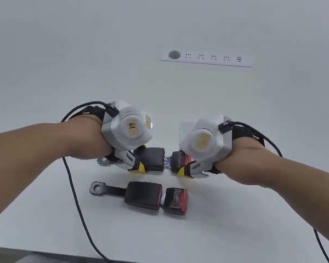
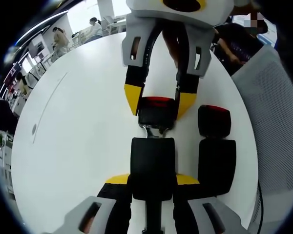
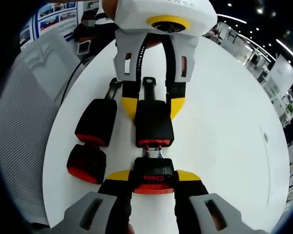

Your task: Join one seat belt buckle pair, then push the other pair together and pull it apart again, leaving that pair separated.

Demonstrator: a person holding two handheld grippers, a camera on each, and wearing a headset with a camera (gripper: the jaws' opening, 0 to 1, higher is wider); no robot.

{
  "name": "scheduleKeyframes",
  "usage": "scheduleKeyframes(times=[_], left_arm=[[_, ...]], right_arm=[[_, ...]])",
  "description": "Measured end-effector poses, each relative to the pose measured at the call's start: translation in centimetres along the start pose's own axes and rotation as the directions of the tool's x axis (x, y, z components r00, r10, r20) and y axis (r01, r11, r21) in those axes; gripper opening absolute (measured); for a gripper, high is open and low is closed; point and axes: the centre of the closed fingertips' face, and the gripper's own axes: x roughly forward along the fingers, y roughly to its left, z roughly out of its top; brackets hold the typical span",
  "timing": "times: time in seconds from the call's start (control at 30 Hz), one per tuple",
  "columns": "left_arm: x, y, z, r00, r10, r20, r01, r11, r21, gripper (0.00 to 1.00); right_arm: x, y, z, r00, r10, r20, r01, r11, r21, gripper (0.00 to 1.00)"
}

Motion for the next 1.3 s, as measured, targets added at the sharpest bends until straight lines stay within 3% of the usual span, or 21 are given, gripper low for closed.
scheduleKeyframes(times=[0.23, 0.4, 0.8, 1.1, 1.3], left_arm=[[0.0, 0.0, 0.0, 0.9998, 0.0, 0.02, 0.0, 1.0, 0.0, 0.32], [0.0, -0.1, 0.1, 1.0, -0.004, 0.009, 0.004, 1.0, 0.007, 0.33], [-0.1, -0.1, 0.0, 0.9997, -0.002, 0.024, 0.002, 1.0, -0.001, 0.33], [-0.1, -0.2, -0.1, 0.9986, 0.005, 0.053, -0.004, 1.0, -0.007, 0.33], [-0.1, 0.0, -0.1, 0.9991, 0.011, 0.04, -0.011, 1.0, -0.011, 0.33]], right_arm=[[-0.3, -0.1, -0.6, 1.0, 0.004, 0.008, -0.004, 1.0, -0.009, 0.3], [-0.4, -0.2, -1.1, 1.0, 0.004, -0.001, -0.004, 1.0, -0.024, 0.3], [-3.0, -0.2, -5.5, 0.9992, -0.028, -0.029, 0.029, 0.999, 0.038, 0.31], [-5.2, 0.4, -9.3, 0.9972, -0.023, -0.071, 0.025, 0.999, 0.035, 0.31], [-5.7, 0.2, -10.9, 0.9952, -0.021, -0.096, 0.023, 1.0, 0.017, 0.32]])
